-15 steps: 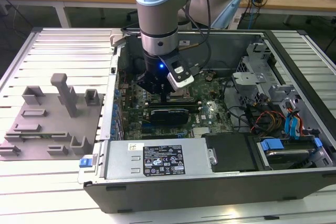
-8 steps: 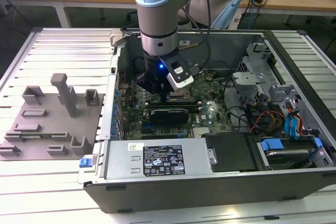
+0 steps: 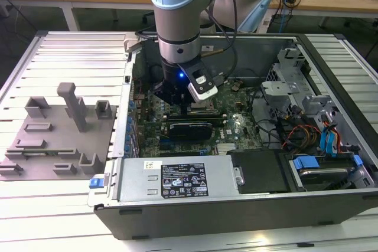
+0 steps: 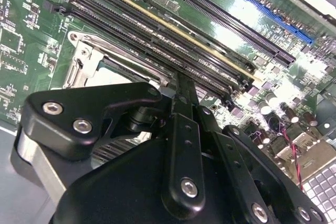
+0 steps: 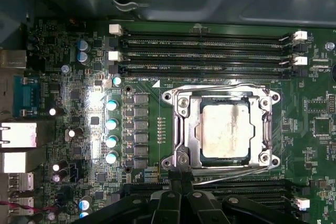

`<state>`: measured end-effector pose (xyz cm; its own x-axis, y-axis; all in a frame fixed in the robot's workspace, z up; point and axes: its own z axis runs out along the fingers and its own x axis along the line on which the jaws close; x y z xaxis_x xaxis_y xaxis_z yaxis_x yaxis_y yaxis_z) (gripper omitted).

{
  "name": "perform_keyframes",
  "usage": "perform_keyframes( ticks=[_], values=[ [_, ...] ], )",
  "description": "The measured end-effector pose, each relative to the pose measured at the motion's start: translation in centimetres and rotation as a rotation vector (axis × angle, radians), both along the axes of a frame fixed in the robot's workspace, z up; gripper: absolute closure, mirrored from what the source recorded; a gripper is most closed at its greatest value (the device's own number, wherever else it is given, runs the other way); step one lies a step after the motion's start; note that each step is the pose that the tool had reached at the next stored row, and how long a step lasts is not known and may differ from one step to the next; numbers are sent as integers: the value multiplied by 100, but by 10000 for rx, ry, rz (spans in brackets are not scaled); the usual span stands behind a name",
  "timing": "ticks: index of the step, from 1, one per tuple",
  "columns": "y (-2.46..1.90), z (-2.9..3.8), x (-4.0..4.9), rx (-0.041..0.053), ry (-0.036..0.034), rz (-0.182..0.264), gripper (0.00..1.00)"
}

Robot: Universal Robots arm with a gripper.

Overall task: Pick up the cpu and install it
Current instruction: 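Install the second cpu locking lever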

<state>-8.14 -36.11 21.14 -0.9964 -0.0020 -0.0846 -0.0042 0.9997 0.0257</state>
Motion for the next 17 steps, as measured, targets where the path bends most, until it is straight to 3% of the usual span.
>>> perform_keyframes(
  ticks=[5,7,10,12,14,17],
  values=[
    [-61,0,0,262,1,0,89],
    [-82,0,0,421,1,1,89],
    [-133,0,2,787,1,-1,89],
    [-200,-2,22,877,5,-5,89],
    [-224,-3,35,989,6,-6,89],
    [-243,-5,37,1302,6,-7,89]
  ],
)
